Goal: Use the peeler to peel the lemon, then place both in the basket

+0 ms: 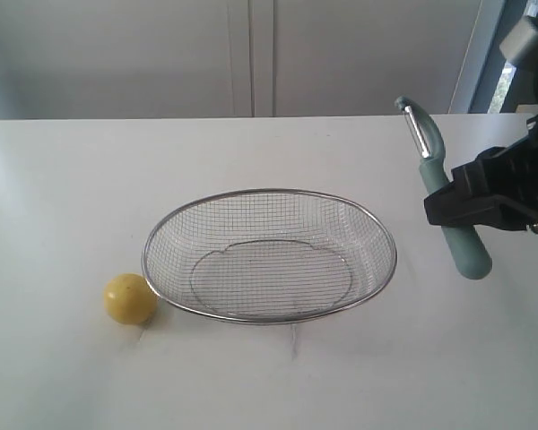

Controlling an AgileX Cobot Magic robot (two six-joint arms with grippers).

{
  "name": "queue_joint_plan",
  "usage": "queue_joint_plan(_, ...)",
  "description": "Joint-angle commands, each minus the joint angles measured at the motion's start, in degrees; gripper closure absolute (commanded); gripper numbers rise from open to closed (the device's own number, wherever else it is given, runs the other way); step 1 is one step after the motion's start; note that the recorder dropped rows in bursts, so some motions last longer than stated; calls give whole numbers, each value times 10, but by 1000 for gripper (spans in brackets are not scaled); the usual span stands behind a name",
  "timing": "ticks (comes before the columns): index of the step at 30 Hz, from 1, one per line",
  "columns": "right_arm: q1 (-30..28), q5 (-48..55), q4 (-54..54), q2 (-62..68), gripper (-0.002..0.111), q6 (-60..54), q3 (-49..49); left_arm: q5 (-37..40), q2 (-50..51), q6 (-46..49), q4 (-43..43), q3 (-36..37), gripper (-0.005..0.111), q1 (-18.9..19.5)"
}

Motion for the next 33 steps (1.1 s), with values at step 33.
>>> queue_joint_plan(33, 0, -6, 3, -5, 108, -6, 2, -33, 584, 145, 259, -320, 107, -5)
